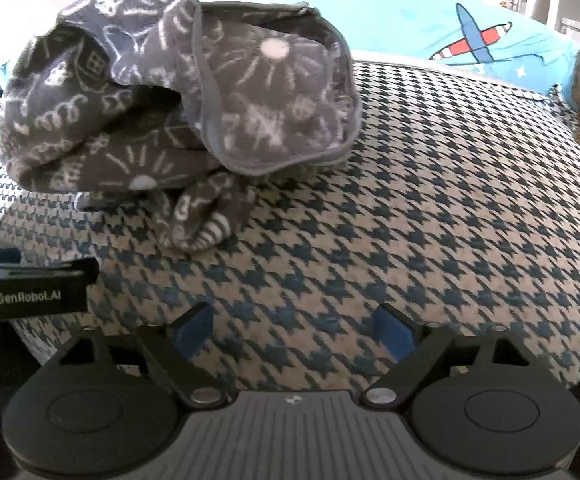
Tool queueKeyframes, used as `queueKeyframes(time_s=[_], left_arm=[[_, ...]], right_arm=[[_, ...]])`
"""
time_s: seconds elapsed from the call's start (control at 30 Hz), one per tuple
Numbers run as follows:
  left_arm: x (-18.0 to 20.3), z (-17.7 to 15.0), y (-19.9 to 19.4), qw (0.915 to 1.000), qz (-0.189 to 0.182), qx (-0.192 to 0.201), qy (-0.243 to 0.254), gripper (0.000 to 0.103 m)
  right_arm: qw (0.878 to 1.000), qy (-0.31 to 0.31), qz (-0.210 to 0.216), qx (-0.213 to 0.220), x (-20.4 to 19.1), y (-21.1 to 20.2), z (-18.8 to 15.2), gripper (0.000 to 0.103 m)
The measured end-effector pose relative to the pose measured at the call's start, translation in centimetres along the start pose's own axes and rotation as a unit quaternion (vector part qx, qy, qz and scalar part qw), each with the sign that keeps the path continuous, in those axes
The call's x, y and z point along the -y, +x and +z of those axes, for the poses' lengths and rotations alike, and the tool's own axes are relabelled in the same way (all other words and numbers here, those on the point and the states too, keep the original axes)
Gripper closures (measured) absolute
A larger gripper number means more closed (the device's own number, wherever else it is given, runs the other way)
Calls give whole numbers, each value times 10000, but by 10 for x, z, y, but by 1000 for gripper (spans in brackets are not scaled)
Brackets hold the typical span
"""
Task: Fold clothes
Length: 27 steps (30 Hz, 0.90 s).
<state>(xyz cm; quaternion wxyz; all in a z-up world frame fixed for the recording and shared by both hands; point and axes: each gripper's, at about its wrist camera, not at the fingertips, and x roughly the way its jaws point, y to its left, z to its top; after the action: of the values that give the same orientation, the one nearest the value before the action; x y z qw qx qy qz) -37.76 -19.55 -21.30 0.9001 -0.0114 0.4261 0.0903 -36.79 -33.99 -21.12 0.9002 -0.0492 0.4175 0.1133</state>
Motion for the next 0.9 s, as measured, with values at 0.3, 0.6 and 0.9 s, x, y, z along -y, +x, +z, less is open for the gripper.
queueKeyframes(time_s=[0.3,0.6,0.9], left_arm=[[-14,38,3,9995,188,236,59,0],[-26,82,15,9992,152,355,116,0],[-27,127,30,9988,271,365,195,0]], right_arm=[[9989,-253,386,0,4,38,40,30],[9976,-267,640,49,7,59,79,33],[9971,-285,700,42,4,88,111,33]])
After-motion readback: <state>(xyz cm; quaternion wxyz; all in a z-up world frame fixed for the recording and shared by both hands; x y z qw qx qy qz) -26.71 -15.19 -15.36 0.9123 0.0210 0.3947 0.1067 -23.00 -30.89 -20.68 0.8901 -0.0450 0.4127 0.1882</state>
